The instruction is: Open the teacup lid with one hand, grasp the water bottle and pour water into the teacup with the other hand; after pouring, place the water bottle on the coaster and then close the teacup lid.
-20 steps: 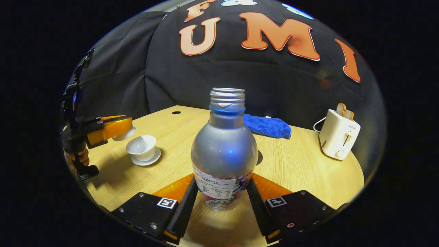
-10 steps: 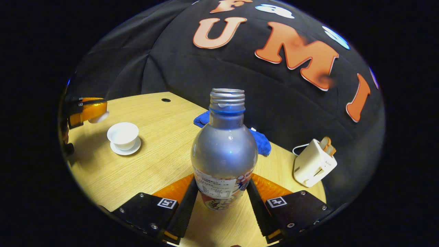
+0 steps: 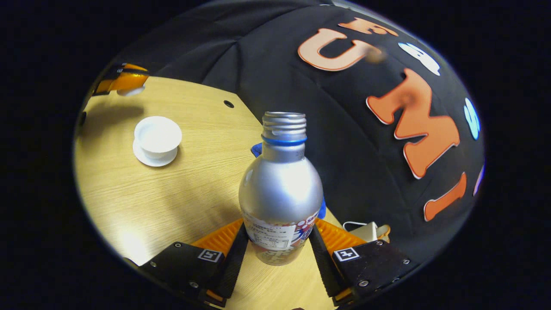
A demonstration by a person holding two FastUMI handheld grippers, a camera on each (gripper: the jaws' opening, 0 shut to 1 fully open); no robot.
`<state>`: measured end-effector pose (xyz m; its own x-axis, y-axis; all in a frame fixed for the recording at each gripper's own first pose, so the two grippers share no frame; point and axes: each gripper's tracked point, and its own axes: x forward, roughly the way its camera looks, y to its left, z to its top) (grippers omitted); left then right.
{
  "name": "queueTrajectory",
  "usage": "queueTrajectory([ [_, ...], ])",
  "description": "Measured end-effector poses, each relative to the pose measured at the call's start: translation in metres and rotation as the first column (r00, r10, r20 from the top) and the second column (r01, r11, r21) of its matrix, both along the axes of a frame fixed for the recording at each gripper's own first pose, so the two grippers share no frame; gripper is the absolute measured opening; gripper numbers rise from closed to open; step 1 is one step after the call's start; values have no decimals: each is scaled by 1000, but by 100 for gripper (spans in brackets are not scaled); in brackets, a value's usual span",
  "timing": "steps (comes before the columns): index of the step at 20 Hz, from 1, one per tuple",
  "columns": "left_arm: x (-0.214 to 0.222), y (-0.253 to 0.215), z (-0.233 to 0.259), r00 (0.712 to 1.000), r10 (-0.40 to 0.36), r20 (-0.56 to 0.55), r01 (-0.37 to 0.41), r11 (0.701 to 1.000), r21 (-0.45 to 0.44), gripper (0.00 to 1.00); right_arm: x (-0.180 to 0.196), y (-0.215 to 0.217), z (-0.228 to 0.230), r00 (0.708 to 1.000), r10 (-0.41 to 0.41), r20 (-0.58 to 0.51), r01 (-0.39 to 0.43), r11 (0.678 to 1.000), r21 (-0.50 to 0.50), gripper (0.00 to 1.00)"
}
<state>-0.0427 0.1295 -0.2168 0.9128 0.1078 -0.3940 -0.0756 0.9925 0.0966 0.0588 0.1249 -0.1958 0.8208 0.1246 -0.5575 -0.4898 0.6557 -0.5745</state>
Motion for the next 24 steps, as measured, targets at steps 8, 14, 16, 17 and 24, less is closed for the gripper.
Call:
queueTrajectory([
  [8, -12, 29, -2, 999, 50, -14, -50, 999, 0, 31, 11, 32, -1, 989, 129, 68, -113, 974, -195, 79],
  [14, -18, 43, -1, 998, 68, -6, -68, 998, -10, 32, 0, 48, 8, 960, 245, 136, -185, 918, -350, 79],
  [16, -20, 46, -2, 997, 73, -5, -73, 997, -13, 28, -3, 50, 9, 950, 272, 154, -193, 897, -398, 79],
  [17, -21, 48, -2, 997, 75, -4, -75, 997, -16, 31, -4, 51, 8, 946, 283, 158, -197, 889, -414, 79],
  [24, -29, 58, -6, 997, 81, -11, -81, 997, -2, 31, -2, 58, 26, 897, 378, 229, -195, 804, -562, 78],
])
